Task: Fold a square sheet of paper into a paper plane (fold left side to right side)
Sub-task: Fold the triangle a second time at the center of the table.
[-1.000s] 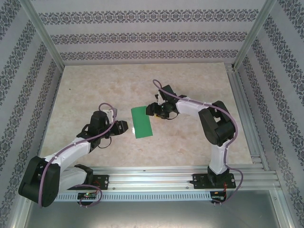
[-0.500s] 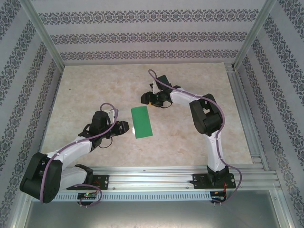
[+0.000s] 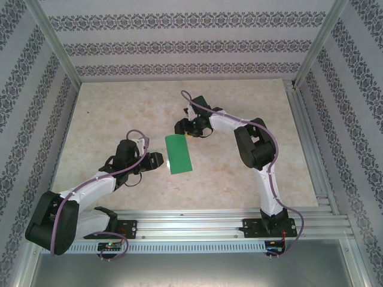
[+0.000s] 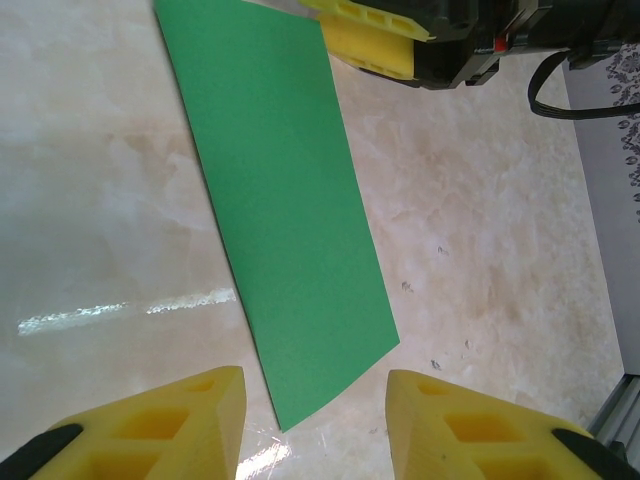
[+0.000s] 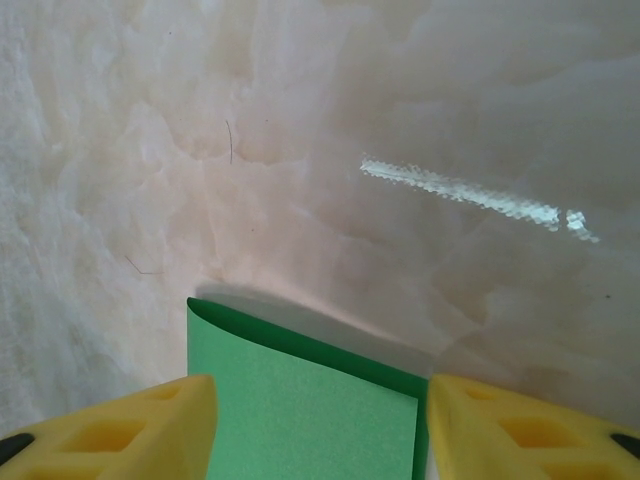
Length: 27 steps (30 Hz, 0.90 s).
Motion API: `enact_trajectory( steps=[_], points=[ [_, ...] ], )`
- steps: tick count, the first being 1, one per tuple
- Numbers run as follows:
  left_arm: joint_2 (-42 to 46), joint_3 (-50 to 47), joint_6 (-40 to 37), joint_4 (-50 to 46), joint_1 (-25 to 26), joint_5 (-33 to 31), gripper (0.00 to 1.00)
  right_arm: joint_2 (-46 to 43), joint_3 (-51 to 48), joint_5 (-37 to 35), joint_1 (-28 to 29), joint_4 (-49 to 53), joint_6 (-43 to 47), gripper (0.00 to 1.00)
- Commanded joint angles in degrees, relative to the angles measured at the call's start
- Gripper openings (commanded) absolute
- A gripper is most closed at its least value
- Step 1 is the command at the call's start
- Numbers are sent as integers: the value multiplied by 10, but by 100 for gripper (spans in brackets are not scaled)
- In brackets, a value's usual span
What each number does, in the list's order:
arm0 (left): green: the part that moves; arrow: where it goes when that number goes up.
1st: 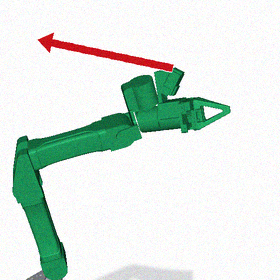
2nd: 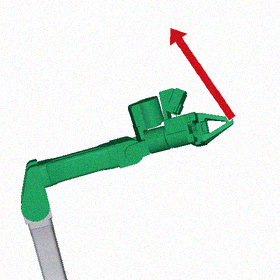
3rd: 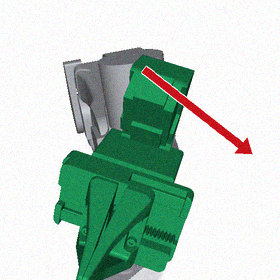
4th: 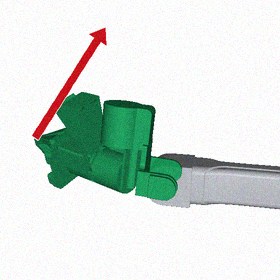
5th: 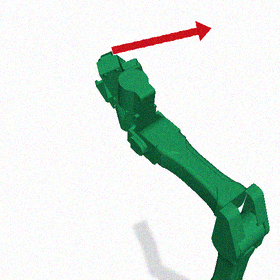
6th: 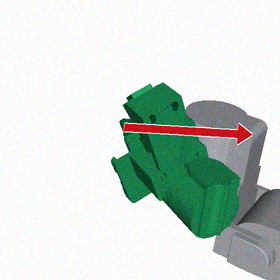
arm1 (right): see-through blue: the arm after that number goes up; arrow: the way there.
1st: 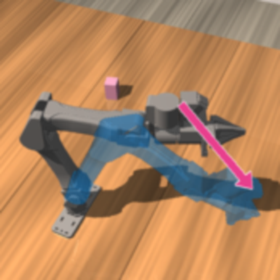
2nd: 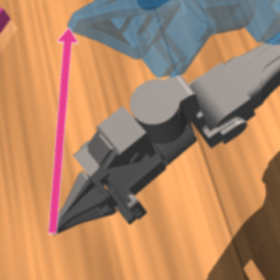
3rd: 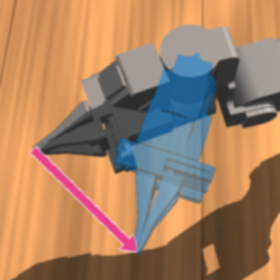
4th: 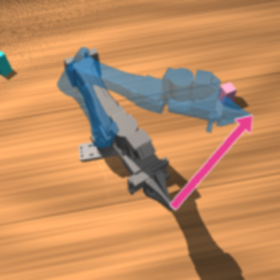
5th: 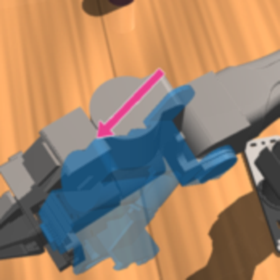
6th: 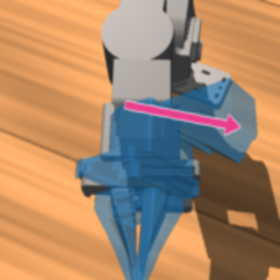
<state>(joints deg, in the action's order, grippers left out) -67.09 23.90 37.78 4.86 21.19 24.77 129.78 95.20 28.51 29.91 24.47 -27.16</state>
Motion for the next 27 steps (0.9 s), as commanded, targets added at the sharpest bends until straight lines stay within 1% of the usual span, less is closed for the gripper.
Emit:
enact_trajectory(
  steps=[1, 12, 25, 27],
  points=[
    [-1, 18, -10, 7, 9, -2, 42, 13, 18, 1, 5, 12, 10, 56],
    [-9, 15, -12, 9, 8, -2, 43, -34, -33, 16, 8, -22, 0, 44],
    [-26, 15, -15, 17, 10, -1, 43, -86, -108, 26, 16, -54, -11, 38],
    [-29, 15, -15, 18, 12, -2, 43, -92, -114, 26, 18, -55, -11, 36]
  ],
)
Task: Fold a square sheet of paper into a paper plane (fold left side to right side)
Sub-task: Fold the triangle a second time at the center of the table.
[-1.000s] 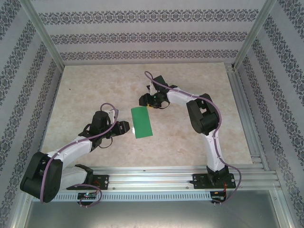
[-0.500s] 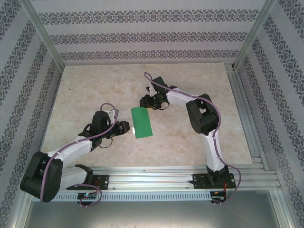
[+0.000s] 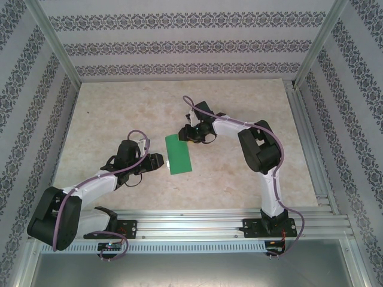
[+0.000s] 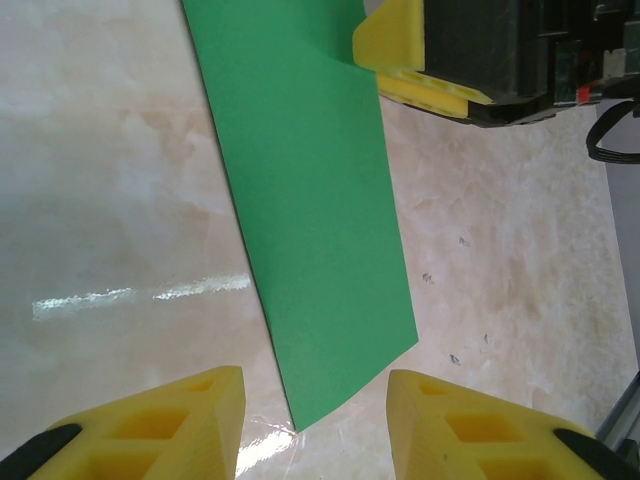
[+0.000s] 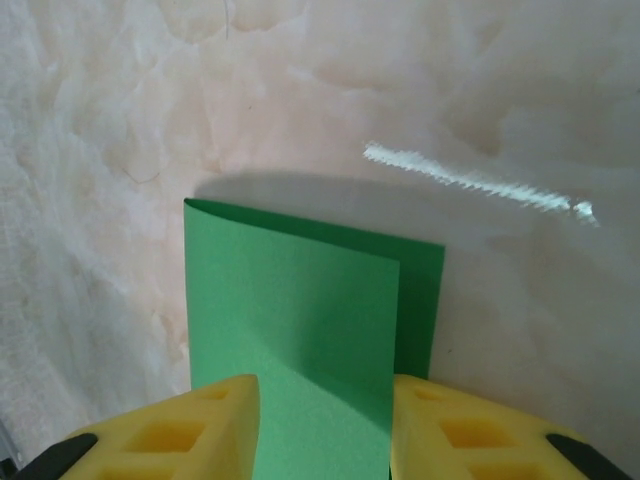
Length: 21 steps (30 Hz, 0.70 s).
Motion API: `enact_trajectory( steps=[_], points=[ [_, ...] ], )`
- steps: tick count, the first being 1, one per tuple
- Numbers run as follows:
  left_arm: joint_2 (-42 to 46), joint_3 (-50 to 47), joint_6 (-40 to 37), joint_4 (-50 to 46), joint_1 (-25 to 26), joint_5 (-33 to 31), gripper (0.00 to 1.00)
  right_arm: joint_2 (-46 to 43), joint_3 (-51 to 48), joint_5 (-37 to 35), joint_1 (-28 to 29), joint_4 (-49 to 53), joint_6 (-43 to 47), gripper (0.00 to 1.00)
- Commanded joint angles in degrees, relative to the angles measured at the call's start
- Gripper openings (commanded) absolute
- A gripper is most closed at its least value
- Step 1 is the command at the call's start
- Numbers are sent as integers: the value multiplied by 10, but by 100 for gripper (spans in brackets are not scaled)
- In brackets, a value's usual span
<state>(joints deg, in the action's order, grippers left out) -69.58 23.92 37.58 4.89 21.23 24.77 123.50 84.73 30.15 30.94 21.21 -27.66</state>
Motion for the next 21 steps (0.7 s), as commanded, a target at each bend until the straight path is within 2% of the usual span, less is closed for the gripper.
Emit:
enact_trajectory(
  steps=[1, 11, 21],
  points=[
    [-6, 15, -13, 19, 12, -2, 43, -32, -12, 11, 8, -24, -7, 35],
    [-26, 22, -28, 24, 31, -5, 43, -70, -66, 4, 21, -27, -25, 33],
    [-37, 39, -91, 29, 78, -34, 48, -123, -157, 22, 35, -51, -112, 29]
  ],
)
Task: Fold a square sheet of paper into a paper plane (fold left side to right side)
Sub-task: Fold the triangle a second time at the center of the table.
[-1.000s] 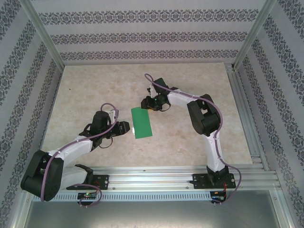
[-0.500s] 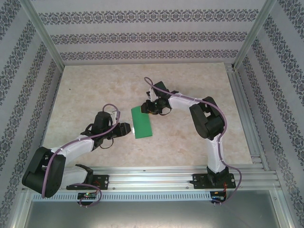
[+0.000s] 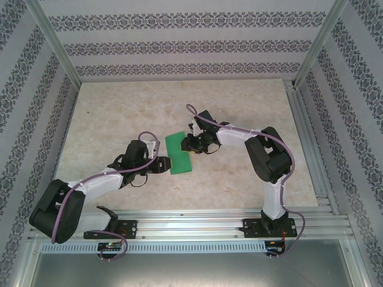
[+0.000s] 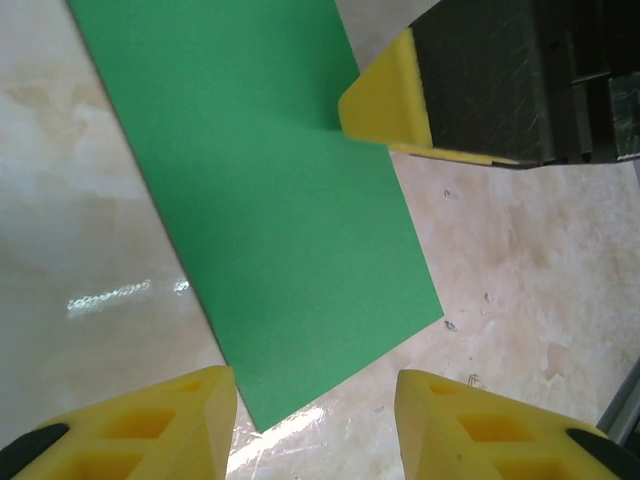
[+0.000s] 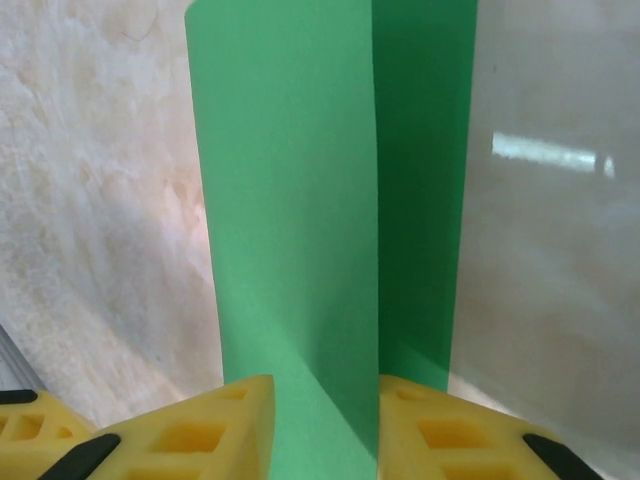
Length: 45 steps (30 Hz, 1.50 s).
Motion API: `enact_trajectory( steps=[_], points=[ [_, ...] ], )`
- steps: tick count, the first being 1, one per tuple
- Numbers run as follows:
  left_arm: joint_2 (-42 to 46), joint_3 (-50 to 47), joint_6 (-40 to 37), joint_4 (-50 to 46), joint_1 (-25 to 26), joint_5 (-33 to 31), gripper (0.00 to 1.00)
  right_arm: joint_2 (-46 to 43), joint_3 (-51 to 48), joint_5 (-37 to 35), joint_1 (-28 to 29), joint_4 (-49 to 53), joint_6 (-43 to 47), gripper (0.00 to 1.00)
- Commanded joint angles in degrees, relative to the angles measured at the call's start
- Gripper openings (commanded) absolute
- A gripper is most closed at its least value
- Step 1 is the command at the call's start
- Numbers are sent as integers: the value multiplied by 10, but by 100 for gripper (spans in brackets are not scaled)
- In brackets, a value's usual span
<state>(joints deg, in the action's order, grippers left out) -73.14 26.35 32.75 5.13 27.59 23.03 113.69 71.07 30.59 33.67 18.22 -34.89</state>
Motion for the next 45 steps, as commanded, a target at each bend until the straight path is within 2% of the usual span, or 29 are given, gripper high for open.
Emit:
enact_trajectory(
  steps=[1, 7, 13, 23, 32, 35, 38, 45],
  points=[
    [1, 15, -53, 26, 20, -22, 49, -30, -29, 18, 9, -28, -50, 27],
    [8, 19, -124, 18, 61, -54, 56, -57, -58, 16, 12, -50, -89, 21],
    [-4, 46, -178, -7, 115, -101, 62, -57, -37, 14, 16, -4, -89, 17],
    [-90, 114, -244, -35, 171, -163, 68, -49, -7, -1, 24, 66, -93, 9],
    [-155, 160, -260, -51, 204, -213, 69, -37, 5, -4, 26, 84, -95, 8],
    [-166, 166, -261, -55, 211, -228, 67, -34, 8, -3, 27, 87, -96, 8],
    [-172, 168, -257, -56, 212, -234, 58, -31, 10, -2, 27, 89, -94, 7],
    [-170, 171, -252, -64, 212, -221, 26, -27, 12, -7, 27, 93, -89, 8]
  ],
)
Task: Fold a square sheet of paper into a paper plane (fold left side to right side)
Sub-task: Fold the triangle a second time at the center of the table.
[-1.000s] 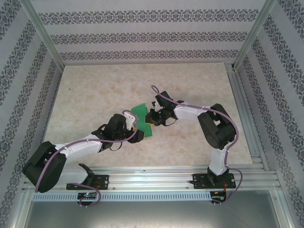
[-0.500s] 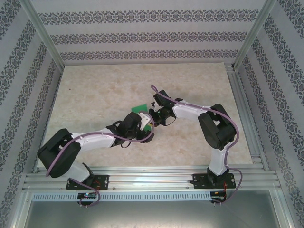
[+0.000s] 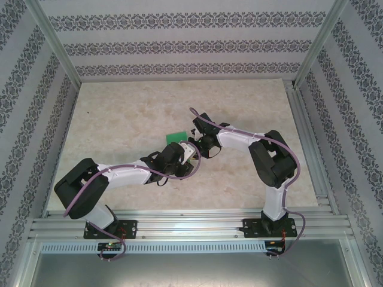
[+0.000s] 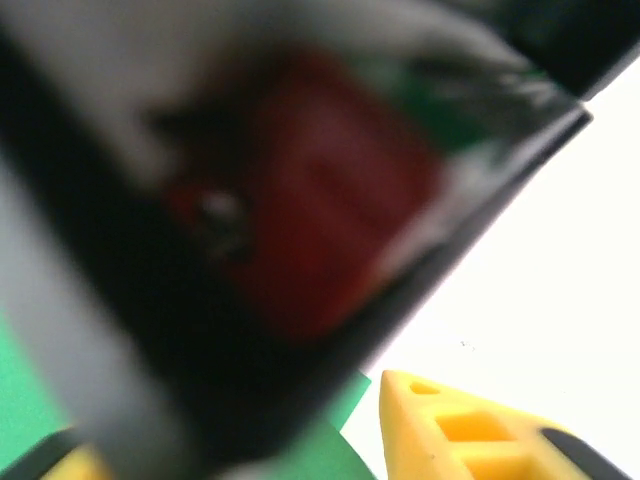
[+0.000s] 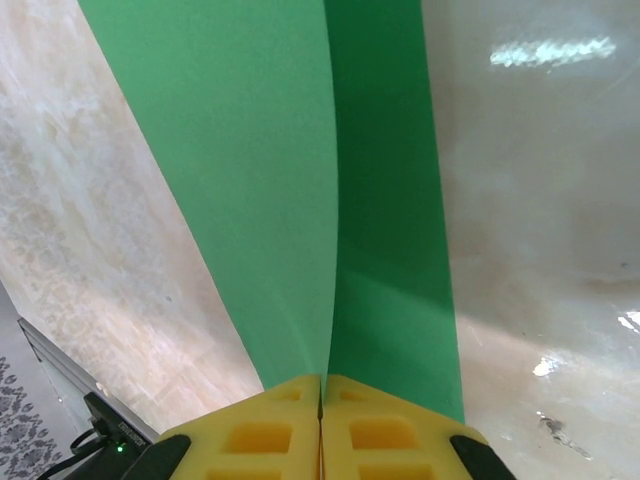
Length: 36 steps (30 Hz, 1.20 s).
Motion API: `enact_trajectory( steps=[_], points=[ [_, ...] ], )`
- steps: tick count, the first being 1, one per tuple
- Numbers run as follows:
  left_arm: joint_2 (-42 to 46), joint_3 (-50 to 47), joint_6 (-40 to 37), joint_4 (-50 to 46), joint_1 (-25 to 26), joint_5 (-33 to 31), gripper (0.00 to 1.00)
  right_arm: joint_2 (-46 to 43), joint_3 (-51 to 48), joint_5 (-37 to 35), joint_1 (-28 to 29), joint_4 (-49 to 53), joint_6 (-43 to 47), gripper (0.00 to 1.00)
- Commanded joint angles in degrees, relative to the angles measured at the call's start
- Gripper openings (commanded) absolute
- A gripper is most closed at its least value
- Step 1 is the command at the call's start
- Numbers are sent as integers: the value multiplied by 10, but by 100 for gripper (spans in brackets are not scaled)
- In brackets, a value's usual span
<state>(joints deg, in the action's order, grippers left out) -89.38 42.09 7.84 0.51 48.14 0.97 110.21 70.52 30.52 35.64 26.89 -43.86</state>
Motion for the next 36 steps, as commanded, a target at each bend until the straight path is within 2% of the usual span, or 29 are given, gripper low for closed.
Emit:
enact_trajectory(
  steps=[1, 8, 11, 15, 19, 24, 27, 32, 36],
  points=[
    [-7, 14, -3, -20, 6, 1, 22, 8, 18, -8, 7, 8, 3, 9],
    [7, 20, -4, -35, 6, 9, 3, 7, 23, -14, 6, 17, 15, 10],
    [10, 19, -2, -37, 5, 13, 0, 0, 24, -17, 6, 13, 20, 18],
    [21, 11, 9, -34, -6, 24, 0, -33, 14, -28, -4, 1, 24, 31],
    [44, -15, 29, -13, -36, 62, 0, -83, -20, -44, -25, -6, 29, 44],
    [60, -38, 50, 21, -78, 131, 0, -144, -87, -44, -48, -45, 31, 51],
    [61, -46, 57, 35, -103, 164, 0, -168, -129, -43, -49, -81, 25, 44],
    [60, -50, 56, 40, -136, 203, 0, -153, -163, -35, -26, -128, 0, 19],
    [50, -50, 56, 47, -156, 225, 0, -123, -162, -39, 2, -150, -16, 11]
  ],
)
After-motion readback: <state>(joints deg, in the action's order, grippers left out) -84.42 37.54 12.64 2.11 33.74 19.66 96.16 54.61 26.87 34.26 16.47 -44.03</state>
